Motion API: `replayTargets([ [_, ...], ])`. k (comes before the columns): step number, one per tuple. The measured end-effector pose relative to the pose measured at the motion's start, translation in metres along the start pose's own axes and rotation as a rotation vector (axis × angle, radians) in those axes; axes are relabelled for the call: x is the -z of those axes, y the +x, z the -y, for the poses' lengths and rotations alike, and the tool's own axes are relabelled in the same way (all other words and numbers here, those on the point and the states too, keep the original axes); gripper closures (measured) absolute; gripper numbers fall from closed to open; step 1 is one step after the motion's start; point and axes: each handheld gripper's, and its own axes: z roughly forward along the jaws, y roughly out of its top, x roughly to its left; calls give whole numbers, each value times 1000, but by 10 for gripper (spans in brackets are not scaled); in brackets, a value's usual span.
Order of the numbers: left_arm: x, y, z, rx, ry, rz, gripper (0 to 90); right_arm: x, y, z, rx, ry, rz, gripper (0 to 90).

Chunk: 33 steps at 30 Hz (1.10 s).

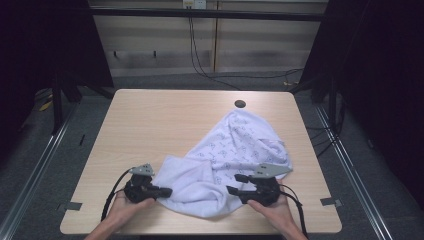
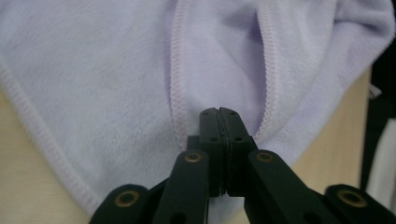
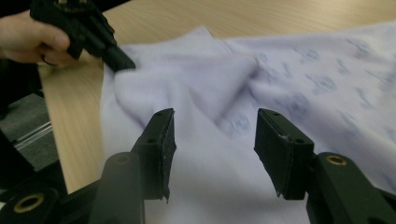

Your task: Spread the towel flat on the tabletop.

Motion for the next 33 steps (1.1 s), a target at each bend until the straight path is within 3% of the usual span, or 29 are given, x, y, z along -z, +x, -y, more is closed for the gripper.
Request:
replayTargets([
  [2,6,0,-1,0,-50,23,796,-18,7,-9,14,12,-53,477],
  [3,10,3,-2,7,-82,15,786,-27,12,-14,23,25,-79,478],
  [7,16,32,-7,97,-168,-65,774,-63,26,-27,54,69,-182,487],
  [10,11,45,-10,97,-143,-76,772,-87,27,-29,64,120,-199,473],
  [13,5,44,-7,89,-98,-100,758,-101,26,-22,75,185,-191,435],
  [14,5,43,-7,87,-100,-111,756,-104,25,-18,60,208,-212,465],
  [15,5,42,-7,82,-94,-124,755,-103,26,-15,66,216,-217,565],
  [18,3,41,-5,77,-76,-138,764,-92,27,-10,91,202,-192,850],
  [19,3,41,-5,77,-76,-138,767,-92,27,-10,91,202,-192,850],
  [20,3,39,-5,60,-69,-149,767,-76,21,-11,50,154,-184,876],
  [21,3,39,-5,60,-69,-149,767,-76,21,-11,50,154,-184,876],
  [23,3,35,-5,49,-64,-167,767,-42,6,-16,13,74,-111,885],
  [26,3,36,-5,56,-64,-162,767,-7,-16,-9,-28,34,-20,886],
  [28,3,34,-5,62,-60,-157,772,14,-29,4,-54,40,39,886],
  [29,3,34,-5,62,-60,-157,772,14,-29,4,-54,40,39,886],
  [30,2,30,-4,56,-48,-140,772,32,-40,20,-96,52,92,886],
  [33,0,18,-2,47,-18,-100,772,53,-52,43,-159,85,162,885],
])
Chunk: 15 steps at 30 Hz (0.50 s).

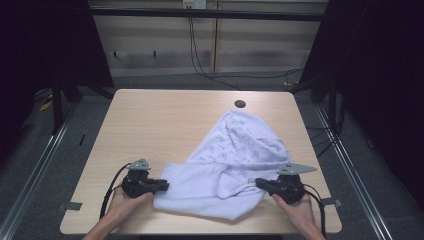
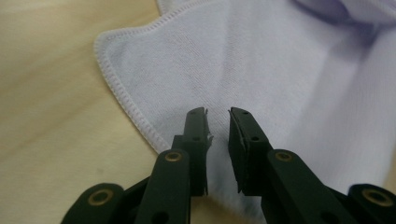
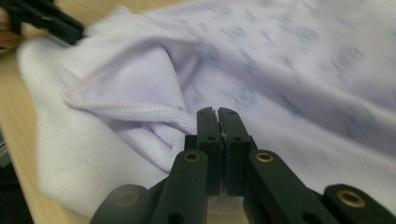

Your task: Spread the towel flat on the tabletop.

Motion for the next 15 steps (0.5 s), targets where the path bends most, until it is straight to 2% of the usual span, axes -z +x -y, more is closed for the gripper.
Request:
replayTargets([
  [2,-1,-11,3,-19,24,32,772,7,-9,10,-26,22,35,871],
  [4,0,-19,4,-45,34,53,736,12,-13,16,-28,48,69,787],
  [5,1,-21,4,-51,27,75,720,16,-13,18,-32,34,64,756],
  [7,6,-19,2,-41,-17,80,719,23,-12,16,-27,-7,48,713],
  [9,11,-9,-1,-5,-64,70,719,25,-9,11,-32,-55,-7,697],
  [10,11,-9,-1,-5,-64,70,718,25,-9,11,-32,-55,-7,697],
  [11,17,3,-4,20,-103,31,718,22,0,5,5,-75,-46,684],
  [12,17,3,-4,20,-103,31,715,22,0,5,5,-75,-46,684],
  [13,21,17,-7,55,-147,10,711,15,12,-1,35,-72,-108,667],
  [15,23,28,-12,79,-176,-5,701,7,25,-5,75,-55,-154,643],
])
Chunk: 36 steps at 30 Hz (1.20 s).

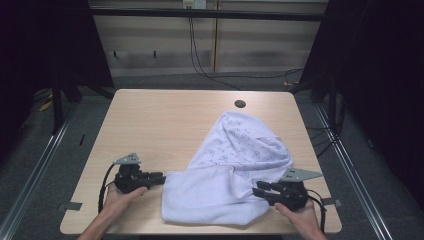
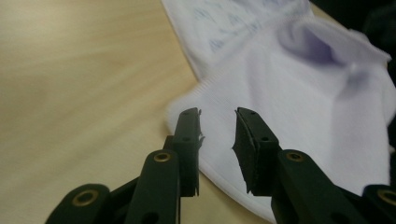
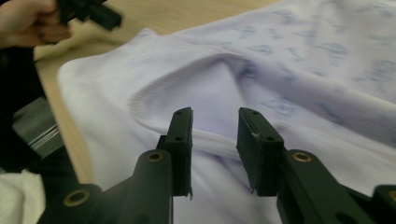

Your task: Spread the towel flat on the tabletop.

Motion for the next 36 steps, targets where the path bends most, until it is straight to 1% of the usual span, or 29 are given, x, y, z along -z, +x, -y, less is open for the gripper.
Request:
replayTargets([
  [1,0,0,0,0,0,0,693,-6,5,-2,8,4,-21,628],
  [2,-2,7,-5,-12,-10,-11,689,-11,8,-4,16,6,-40,610],
  [3,-2,7,-5,-12,-10,-11,684,-16,12,-6,25,10,-64,595],
  [4,-3,12,-7,-1,-30,-15,679,-19,15,-7,34,11,-77,568],
  [5,-4,14,-7,9,-31,-14,674,-22,19,-9,42,13,-86,542],
  [7,-6,16,-5,10,-16,-25,654,-29,25,-10,64,18,-109,508],
  [8,-6,17,-3,15,-10,-29,649,-32,26,-9,68,27,-106,487],
  [10,-7,18,-2,18,-8,-29,638,-37,27,-8,74,43,-93,485],
  [11,-8,19,-2,17,-1,-32,638,-41,27,-6,85,62,-83,490],
  [12,-10,20,-1,20,1,-37,621,-48,25,-2,101,97,-46,637],
  [13,-12,21,-1,20,3,-39,605,-49,24,-2,99,97,-40,732],
  [14,-13,21,-1,25,3,-34,592,-46,21,-3,87,76,-41,820],
  [15,-16,20,-1,22,10,-37,573,-42,18,-5,67,51,-49,872],
  [16,-18,20,-1,21,14,-41,547,-38,15,-7,49,29,-41,880],
  [17,-21,18,-1,12,18,-57,520,-33,12,-8,34,12,-33,882],
  [18,-25,17,-1,2,33,-61,502,-29,8,-8,15,-3,-34,884],
  [19,-30,15,-2,-9,47,-46,490,-26,4,-8,4,-13,-25,884],
  [21,-34,10,-3,-42,61,-54,490,-20,-2,-6,-8,-22,-5,885],
  [22,-35,8,-3,-48,67,-38,498,-18,-4,-6,-17,-28,-2,885],
  [24,-37,5,-4,-65,85,-51,523,-15,-7,-5,-20,-34,8,885],
  [25,-38,3,-3,-53,86,-40,542,-13,-9,-5,-26,-39,12,885],
  [26,-39,1,-3,-60,98,-44,582,-12,-10,-5,-28,-42,15,884],
  [28,-41,-2,-3,-68,106,-43,697,-9,-14,-5,-38,-51,24,884],
  [29,-43,-7,-3,-104,124,-25,782,-8,-16,-5,-45,-52,29,884],
  [30,-43,-7,-2,-109,131,-14,856,-6,-18,-4,-52,-55,34,885],
  [32,-40,-7,-3,-98,114,0,884,-3,-22,-4,-60,-61,41,885],
  [33,-37,-6,-4,-91,93,4,886,-1,-24,-5,-73,-68,49,885],
  [35,-27,-7,-8,-76,26,22,887,5,-28,-6,-90,-90,59,886],
  [36,-21,-7,-11,-77,-3,27,887,8,-31,-8,-93,-102,65,886],
])
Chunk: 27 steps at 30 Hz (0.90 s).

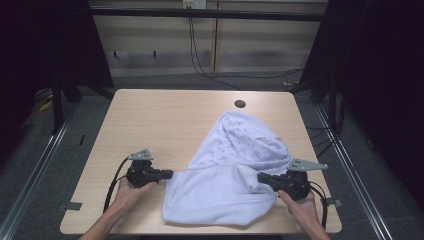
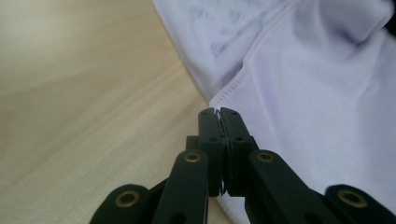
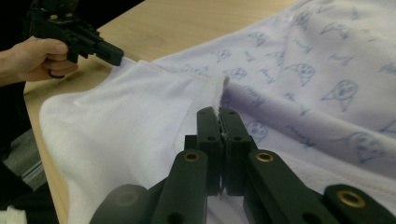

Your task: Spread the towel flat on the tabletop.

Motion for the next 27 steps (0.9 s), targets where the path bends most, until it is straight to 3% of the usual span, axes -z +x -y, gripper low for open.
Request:
replayTargets([
  [1,0,0,0,0,0,0,887,0,0,0,0,0,0,886],
  [4,23,-2,-22,-25,-104,4,887,12,-14,-16,-11,-47,27,886],
  [5,23,-2,-22,-25,-104,4,888,12,-14,-16,-11,-47,27,886],
  [6,34,-2,-35,-24,-168,-4,888,19,-20,-29,-11,-74,42,886],
  [7,34,-2,-35,-24,-168,-4,888,19,-20,-29,-11,-74,42,886],
  [10,54,-4,-60,-44,-248,-8,887,37,-24,-61,1,-137,60,887],
  [11,54,-4,-60,-44,-248,-8,888,37,-24,-61,1,-137,60,887],
  [12,66,-11,-72,-63,-296,2,888,48,-22,-76,15,-175,58,887],
  [14,78,-20,-84,-87,-341,8,888,60,-16,-89,33,-219,47,887],
  [15,78,-20,-84,-87,-341,8,887,66,-12,-95,48,-234,46,887],
  [16,92,-32,-95,-121,-380,17,887,73,-7,-101,61,-253,44,887],
  [18,109,-48,-101,-155,-448,40,887,87,3,-109,88,-278,37,887],
  [19,109,-48,-101,-155,-448,40,887,95,11,-111,92,-293,29,887],
  [20,122,-67,-99,-190,-489,84,887,102,19,-111,104,-308,14,887],
  [22,125,-82,-87,-226,-449,92,887,115,36,-103,138,-305,12,887],
  [24,121,-89,-66,-220,-388,93,886,124,46,-83,140,-289,-3,887],
  [25,121,-89,-66,-220,-388,93,886,124,46,-83,140,-289,-3,887],
  [26,115,-89,-40,-193,-339,107,886,129,49,-55,115,-256,-9,886],
  [27,112,-89,-28,-181,-317,124,885,131,50,-40,102,-236,-8,886],
])
